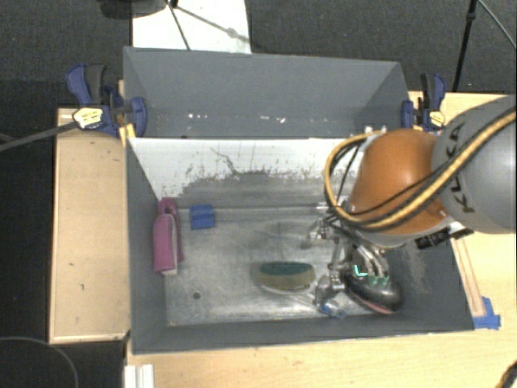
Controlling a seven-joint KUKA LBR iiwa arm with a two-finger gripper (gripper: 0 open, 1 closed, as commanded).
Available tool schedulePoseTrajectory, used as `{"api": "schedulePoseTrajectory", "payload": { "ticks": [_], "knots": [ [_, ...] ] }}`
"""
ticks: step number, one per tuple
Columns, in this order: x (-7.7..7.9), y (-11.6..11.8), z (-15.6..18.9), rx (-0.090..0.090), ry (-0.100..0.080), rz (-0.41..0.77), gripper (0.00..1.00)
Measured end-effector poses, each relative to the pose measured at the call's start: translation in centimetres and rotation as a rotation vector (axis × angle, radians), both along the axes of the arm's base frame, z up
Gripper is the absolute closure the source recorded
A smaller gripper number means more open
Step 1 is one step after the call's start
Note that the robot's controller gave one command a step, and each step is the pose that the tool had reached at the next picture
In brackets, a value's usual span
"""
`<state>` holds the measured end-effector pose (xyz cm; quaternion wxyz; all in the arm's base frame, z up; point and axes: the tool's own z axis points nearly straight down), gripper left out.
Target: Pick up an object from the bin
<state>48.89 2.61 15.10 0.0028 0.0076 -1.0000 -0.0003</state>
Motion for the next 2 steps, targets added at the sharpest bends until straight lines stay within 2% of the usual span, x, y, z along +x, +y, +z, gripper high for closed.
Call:
{"api": "schedulePoseTrajectory", "payload": {
  "ticks": [1,2],
  "knots": [
    [-0.47,1.35,-7.89,0.000,-0.018,0.041,0.00],
    [-0.42,1.32,-7.68,0.001,-0.021,0.037,1.00]
  ]
}}
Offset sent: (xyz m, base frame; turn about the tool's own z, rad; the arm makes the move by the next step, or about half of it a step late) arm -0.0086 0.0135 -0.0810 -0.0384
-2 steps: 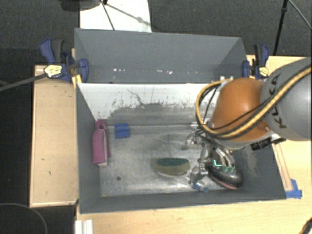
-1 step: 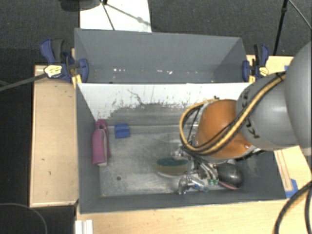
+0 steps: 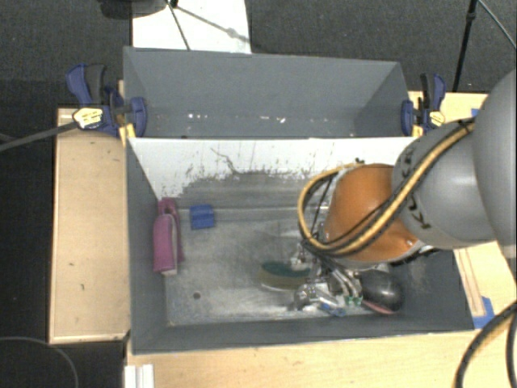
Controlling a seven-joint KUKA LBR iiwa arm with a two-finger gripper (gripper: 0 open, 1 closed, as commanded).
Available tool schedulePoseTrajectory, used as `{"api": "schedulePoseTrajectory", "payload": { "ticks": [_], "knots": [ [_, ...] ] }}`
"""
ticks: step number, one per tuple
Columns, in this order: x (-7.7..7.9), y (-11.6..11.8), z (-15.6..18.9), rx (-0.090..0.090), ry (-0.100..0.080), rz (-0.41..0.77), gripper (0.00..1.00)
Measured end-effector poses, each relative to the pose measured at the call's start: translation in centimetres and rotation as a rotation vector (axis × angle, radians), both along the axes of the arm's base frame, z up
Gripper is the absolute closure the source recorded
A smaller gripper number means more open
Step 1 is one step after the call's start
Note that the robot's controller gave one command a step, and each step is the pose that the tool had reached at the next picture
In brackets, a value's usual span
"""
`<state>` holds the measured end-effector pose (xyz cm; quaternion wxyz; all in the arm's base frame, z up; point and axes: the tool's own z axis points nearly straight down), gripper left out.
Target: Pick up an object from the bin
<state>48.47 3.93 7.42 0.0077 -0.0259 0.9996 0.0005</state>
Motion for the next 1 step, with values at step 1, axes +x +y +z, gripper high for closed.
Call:
{"api": "schedulePoseTrajectory", "payload": {
  "ticks": [1],
  "knots": [
    [0.06,2.14,12.73,0.001,0.006,-0.040,1.00]
  ]
}}
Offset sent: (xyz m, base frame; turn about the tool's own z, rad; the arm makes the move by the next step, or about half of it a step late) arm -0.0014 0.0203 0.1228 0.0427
